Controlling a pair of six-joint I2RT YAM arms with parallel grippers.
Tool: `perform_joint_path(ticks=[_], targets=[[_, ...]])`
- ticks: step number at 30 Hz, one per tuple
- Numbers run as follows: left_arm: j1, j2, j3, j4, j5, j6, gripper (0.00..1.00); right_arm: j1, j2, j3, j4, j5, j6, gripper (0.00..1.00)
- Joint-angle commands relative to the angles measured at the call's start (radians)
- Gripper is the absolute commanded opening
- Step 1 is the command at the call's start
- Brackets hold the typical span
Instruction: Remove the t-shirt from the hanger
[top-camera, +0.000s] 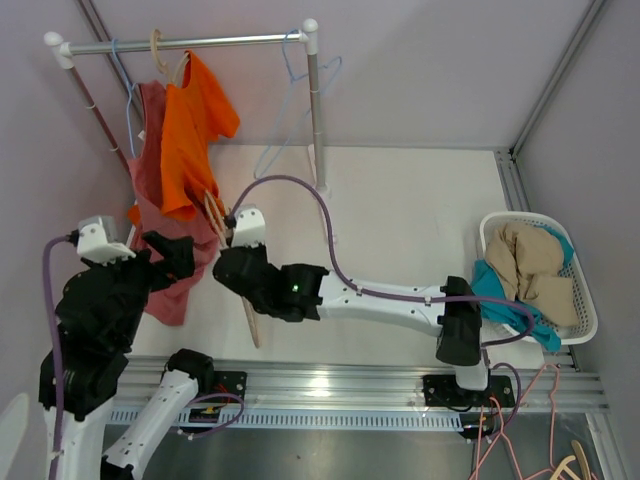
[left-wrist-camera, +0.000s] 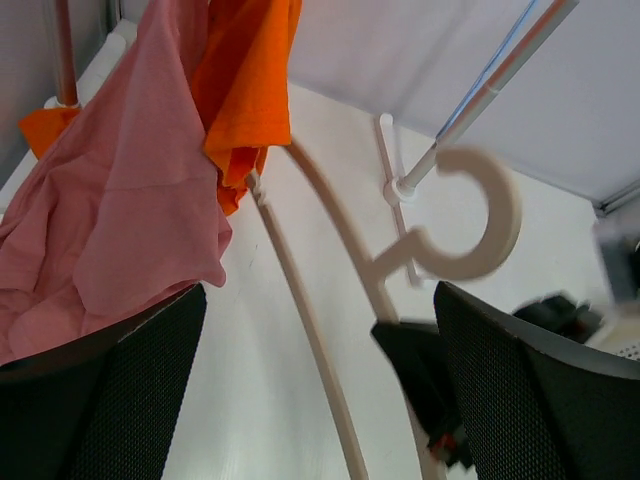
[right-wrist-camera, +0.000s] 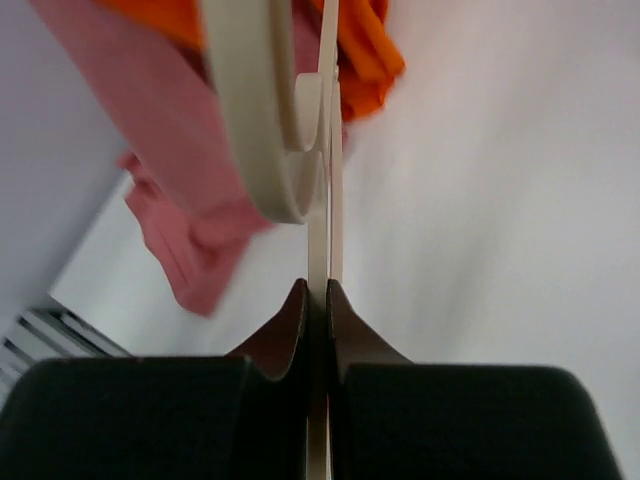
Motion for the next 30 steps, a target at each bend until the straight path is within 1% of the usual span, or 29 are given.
perform_joint_path(ticks=[1,2,3,4,5,8,9,11,12,14,15,18,20,23,25,27,28,29,30], targets=[[0.006,-0.045,0.078,-0.047,-0.043,-0.028,0.99,-0.047,0.05,0.224,-0.011,0.103,-0.136,0.0],[0.005,-0.056,0.083,-0.063,-0.056,-0.031,0.99,-0.056,0.079,0.366,-0.036,0.101,-0.151,0.0],[0.005,-0.062,0.084,-0.066,-0.061,-0.031,1.0,-0.066,0.112,0.442,-0.064,0.101,-0.17,0.0],[0.005,-0.068,0.089,-0.069,-0.063,-0.031,1.0,-0.082,0.181,0.515,-0.104,0.103,-0.196,0.0],[0.005,-0.079,0.087,-0.069,-0.066,-0.031,0.99,-0.092,0.212,0.638,-0.11,0.098,-0.213,0.0],[0.005,-0.085,0.075,-0.07,-0.066,-0.031,1.0,-0.132,0.3,0.755,-0.084,0.069,-0.262,0.0],[0.005,-0.085,0.067,-0.07,-0.064,-0.033,1.0,-0.142,0.309,0.778,-0.038,0.067,-0.271,0.0],[0.005,-0.085,0.057,-0.069,-0.061,-0.033,0.99,-0.173,0.314,0.768,0.018,0.078,-0.293,0.0],[0.005,-0.088,0.048,-0.063,-0.055,-0.031,0.99,-0.182,0.309,0.733,0.099,0.08,-0.313,0.0],[0.005,-0.093,0.032,-0.058,-0.053,-0.031,0.99,-0.216,0.298,0.696,0.176,0.081,-0.354,0.0],[0.005,-0.097,0.018,-0.046,-0.046,-0.031,1.0,-0.23,0.298,0.676,0.239,0.055,-0.362,0.0],[0.005,-0.1,-0.011,0.004,-0.024,-0.011,0.99,-0.276,0.309,0.671,0.292,0.003,-0.386,0.0],[0.005,-0.091,-0.029,0.038,0.005,0.007,0.99,-0.29,0.309,0.671,0.303,-0.017,-0.396,0.0],[0.005,-0.059,-0.051,0.094,0.014,0.081,0.99,-0.299,0.288,0.665,0.283,-0.029,-0.388,0.0],[0.003,-0.05,-0.075,0.124,0.02,0.11,1.0,-0.297,0.259,0.66,0.246,-0.037,-0.354,0.0],[0.003,-0.047,-0.083,0.166,0.028,0.134,1.0,-0.287,0.237,0.641,0.214,-0.023,-0.327,0.0],[0.003,-0.048,-0.081,0.178,0.038,0.147,0.99,-0.264,0.216,0.634,0.203,0.012,-0.301,0.0],[0.003,-0.048,-0.08,0.195,0.067,0.16,1.0,-0.255,0.202,0.625,0.194,0.021,-0.284,0.0],[0.003,-0.05,-0.075,0.204,0.086,0.17,1.0,-0.245,0.184,0.58,0.195,0.015,-0.271,0.0]])
